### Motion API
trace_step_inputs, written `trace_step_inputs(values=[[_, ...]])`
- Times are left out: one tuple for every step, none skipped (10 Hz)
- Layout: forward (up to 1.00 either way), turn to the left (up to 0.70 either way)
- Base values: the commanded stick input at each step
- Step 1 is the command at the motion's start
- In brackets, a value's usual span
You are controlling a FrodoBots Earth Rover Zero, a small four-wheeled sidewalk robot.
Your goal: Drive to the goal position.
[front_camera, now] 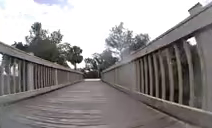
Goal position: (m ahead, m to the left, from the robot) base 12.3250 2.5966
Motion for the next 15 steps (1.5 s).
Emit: trace_step_inputs(values=[[0.6, 0.15], [0.6, 0.15], [0.6, 0.15], [0.6, 0.15], [0.6, 0.15], [0.6, 0.15], [0.6, 0.15], [0.6, 0.15], [0.6, 0.12], [0.6, 0.03], [0.6, 0.0], [0.6, 0.0], [0.6, 0.0], [0.6, 0.04], [0.6, 0.09]])
